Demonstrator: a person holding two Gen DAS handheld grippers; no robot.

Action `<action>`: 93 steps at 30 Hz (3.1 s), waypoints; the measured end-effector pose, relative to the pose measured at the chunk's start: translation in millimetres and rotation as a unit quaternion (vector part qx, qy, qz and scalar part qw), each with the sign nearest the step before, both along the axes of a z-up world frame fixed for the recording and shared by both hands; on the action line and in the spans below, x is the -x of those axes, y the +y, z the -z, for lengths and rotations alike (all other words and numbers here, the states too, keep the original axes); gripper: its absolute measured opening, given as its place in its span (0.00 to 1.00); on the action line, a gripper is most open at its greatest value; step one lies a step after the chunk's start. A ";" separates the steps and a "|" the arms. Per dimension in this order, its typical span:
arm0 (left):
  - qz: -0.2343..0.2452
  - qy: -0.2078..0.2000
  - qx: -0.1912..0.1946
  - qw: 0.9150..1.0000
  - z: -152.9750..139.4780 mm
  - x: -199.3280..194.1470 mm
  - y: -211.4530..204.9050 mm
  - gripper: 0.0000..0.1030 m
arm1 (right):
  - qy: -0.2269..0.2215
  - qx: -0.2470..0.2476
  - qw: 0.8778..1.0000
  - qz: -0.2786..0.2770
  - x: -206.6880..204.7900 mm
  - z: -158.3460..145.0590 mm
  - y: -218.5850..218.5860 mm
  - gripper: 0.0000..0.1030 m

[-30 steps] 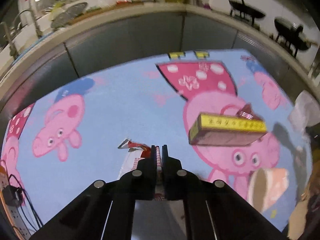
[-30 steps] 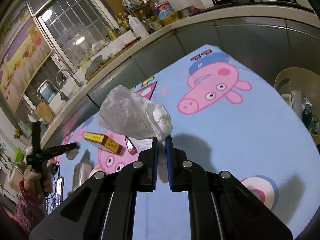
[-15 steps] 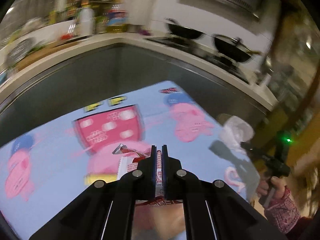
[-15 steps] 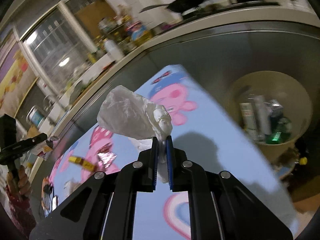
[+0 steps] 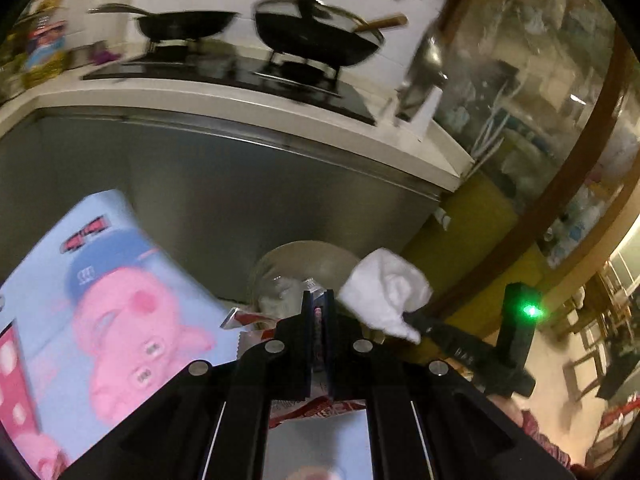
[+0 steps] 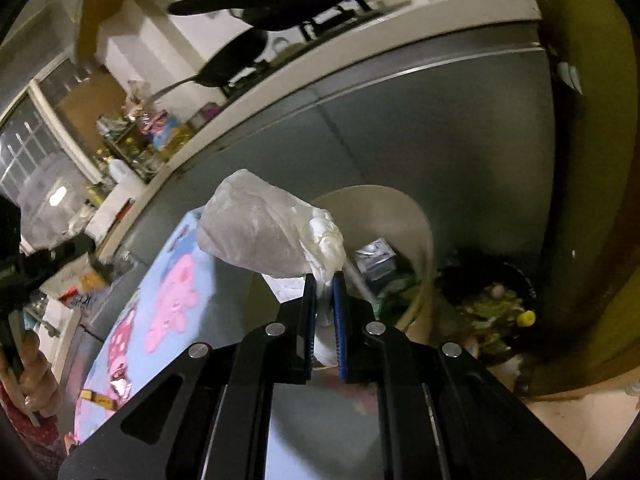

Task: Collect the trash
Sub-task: 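Carry the red-white packet in left tool and tissue in right tool to the bin, then open left tool over the bin while right tool releases the tissue into it, then move both open tools back over the table toward the remaining items, then move left tool toward the yellow printed box while right tool approaches the red foil packet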

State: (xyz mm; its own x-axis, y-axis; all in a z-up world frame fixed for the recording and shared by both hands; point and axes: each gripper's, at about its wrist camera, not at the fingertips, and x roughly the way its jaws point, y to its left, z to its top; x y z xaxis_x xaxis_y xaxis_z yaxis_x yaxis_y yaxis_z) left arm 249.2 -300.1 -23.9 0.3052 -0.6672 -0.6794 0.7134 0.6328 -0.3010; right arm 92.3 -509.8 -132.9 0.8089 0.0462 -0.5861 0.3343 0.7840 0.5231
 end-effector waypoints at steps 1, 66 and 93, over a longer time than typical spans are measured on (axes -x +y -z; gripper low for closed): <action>0.010 0.005 0.000 1.000 5.8 -2.3 -14.7 0.05 | 0.004 0.002 1.000 0.000 -3.2 3.2 -3.5 0.09; -0.276 -0.166 -0.045 0.946 20.6 171.6 221.2 0.52 | -0.068 0.031 0.990 -0.123 100.5 -61.8 242.3 0.52; -0.321 -0.155 -0.060 0.933 35.4 170.2 262.4 0.64 | -0.053 0.040 0.988 -0.138 92.8 -57.5 271.4 0.52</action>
